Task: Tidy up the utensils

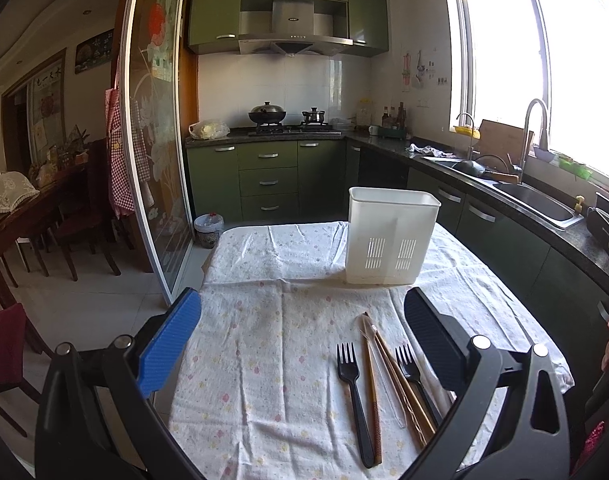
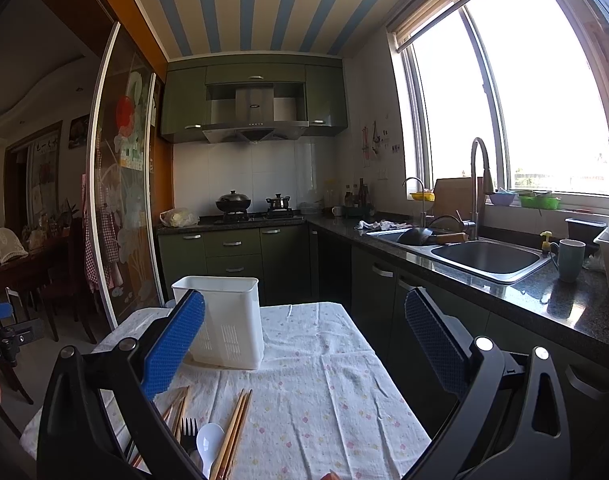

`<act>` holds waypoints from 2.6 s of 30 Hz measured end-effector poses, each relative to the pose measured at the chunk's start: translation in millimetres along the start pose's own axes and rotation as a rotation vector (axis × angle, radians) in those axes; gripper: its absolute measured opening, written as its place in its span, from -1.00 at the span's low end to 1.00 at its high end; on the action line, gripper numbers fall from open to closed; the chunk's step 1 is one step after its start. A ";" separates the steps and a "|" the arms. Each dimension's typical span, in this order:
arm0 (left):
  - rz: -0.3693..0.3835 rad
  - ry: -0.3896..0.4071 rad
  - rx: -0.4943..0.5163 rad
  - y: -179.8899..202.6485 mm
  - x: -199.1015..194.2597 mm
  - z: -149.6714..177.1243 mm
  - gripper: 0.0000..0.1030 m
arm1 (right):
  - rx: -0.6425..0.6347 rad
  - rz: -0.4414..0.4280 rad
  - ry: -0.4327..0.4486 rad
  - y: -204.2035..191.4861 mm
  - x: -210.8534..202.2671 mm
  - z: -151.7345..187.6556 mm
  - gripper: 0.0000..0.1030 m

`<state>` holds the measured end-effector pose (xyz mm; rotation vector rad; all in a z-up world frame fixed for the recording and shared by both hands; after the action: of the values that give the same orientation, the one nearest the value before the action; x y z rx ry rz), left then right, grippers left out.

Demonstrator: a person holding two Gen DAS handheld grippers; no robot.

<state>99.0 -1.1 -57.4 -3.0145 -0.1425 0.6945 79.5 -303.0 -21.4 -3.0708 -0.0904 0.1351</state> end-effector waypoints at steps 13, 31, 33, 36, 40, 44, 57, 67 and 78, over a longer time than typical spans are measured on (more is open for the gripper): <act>-0.025 0.028 0.000 -2.8 -5.1 -4.6 0.88 | -0.001 -0.002 -0.002 0.1 0.0 -0.4 0.92; -0.010 0.015 0.003 0.1 -3.3 -1.7 0.88 | -0.001 -0.003 -0.004 0.8 0.2 -0.7 0.92; 0.002 0.004 0.002 1.9 -1.8 -1.1 0.88 | -0.002 -0.006 -0.004 0.5 0.3 -0.6 0.92; 0.046 -0.041 0.001 8.1 4.4 2.2 0.88 | -0.015 -0.021 -0.021 -1.6 3.3 1.3 0.92; 0.119 -0.172 0.004 21.0 25.1 14.2 0.88 | -0.022 -0.136 -0.136 -12.8 19.2 9.8 0.92; 0.226 -0.396 -0.038 32.1 58.5 35.8 0.88 | 0.018 -0.262 -0.404 -22.2 54.1 41.7 0.92; 0.335 -0.891 -0.057 72.5 113.7 106.7 0.87 | 0.190 -0.421 -0.868 -26.4 98.3 122.7 0.92; 0.179 -0.989 0.014 74.1 140.5 135.8 0.45 | 0.162 -0.397 -0.890 -16.0 97.7 127.3 0.92; 0.094 -1.032 0.104 74.6 161.6 146.2 -0.36 | 0.136 -0.407 -0.917 -20.5 102.2 133.5 0.92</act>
<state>185.5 -55.8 -263.8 -2.2575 0.0114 2.0825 168.0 -267.8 -161.5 -2.5155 -0.6894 1.4037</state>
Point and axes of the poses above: each gripper's, at about its wrist camera, not at the fingertips, and x roughly the way its jaws point, y to its right, z to its underside, the point moved 9 cm from there along x, roughly the way its jaws point, and after that the axes turned 7 degrees about -z, right-handed, at the moved point
